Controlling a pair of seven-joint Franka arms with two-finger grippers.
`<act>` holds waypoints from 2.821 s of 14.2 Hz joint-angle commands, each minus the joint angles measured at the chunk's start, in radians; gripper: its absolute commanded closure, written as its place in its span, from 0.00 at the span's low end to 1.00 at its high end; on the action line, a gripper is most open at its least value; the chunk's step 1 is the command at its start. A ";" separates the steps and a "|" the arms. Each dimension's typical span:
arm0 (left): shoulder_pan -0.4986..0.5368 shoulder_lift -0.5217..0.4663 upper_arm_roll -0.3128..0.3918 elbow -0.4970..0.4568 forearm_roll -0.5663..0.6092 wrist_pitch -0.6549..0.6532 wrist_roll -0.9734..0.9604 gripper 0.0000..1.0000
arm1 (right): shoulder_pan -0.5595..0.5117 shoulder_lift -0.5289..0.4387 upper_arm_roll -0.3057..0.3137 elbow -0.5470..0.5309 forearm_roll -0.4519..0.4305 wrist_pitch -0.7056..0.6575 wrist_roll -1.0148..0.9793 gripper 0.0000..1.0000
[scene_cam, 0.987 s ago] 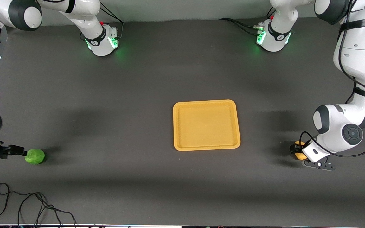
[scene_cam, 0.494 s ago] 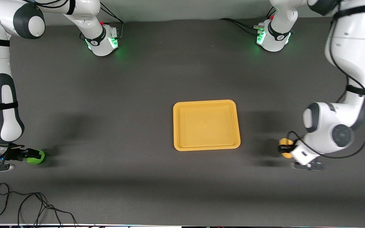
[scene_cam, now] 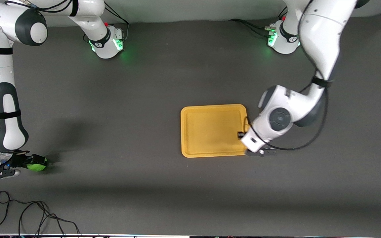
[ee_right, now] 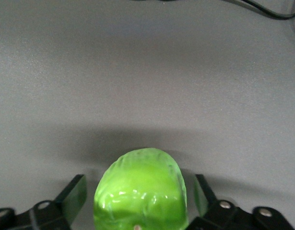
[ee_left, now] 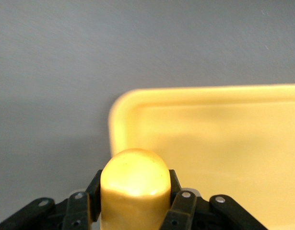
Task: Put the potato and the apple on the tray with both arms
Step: 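Grasp the potato with the left gripper and carry it onto the tray, then release the potato on the tray and raise the left gripper away, then carry the green apple with the right gripper onto the tray beside the potato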
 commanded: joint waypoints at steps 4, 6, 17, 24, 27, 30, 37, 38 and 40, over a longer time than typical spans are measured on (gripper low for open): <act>-0.037 -0.004 0.012 -0.149 0.000 0.187 -0.052 0.28 | 0.001 -0.014 0.002 0.011 0.032 -0.001 -0.058 0.68; -0.034 -0.010 0.013 -0.141 0.009 0.133 -0.050 0.21 | 0.015 -0.061 -0.006 0.013 0.022 -0.080 -0.050 0.69; 0.080 -0.214 0.018 -0.011 0.012 -0.272 0.060 0.02 | 0.044 -0.537 -0.013 0.014 -0.226 -0.610 0.134 0.69; 0.314 -0.503 0.022 -0.106 0.018 -0.432 0.454 0.03 | 0.161 -0.627 -0.013 -0.025 -0.242 -0.723 0.338 0.69; 0.389 -0.631 0.022 -0.170 0.017 -0.433 0.540 0.03 | 0.304 -0.650 -0.010 -0.062 -0.237 -0.719 0.554 0.69; 0.401 -0.693 0.019 -0.148 0.017 -0.480 0.545 0.01 | 0.508 -0.603 -0.007 -0.032 -0.226 -0.673 0.842 0.69; 0.392 -0.641 0.018 -0.046 0.008 -0.591 0.568 0.01 | 0.950 -0.205 -0.001 0.414 -0.225 -0.630 1.497 0.69; 0.392 -0.641 0.018 -0.048 0.005 -0.591 0.568 0.01 | 0.990 -0.140 -0.001 0.481 -0.225 -0.627 1.560 0.69; 0.391 -0.642 0.016 -0.058 0.006 -0.594 0.563 0.01 | 1.061 -0.078 0.014 0.528 -0.226 -0.566 1.675 0.69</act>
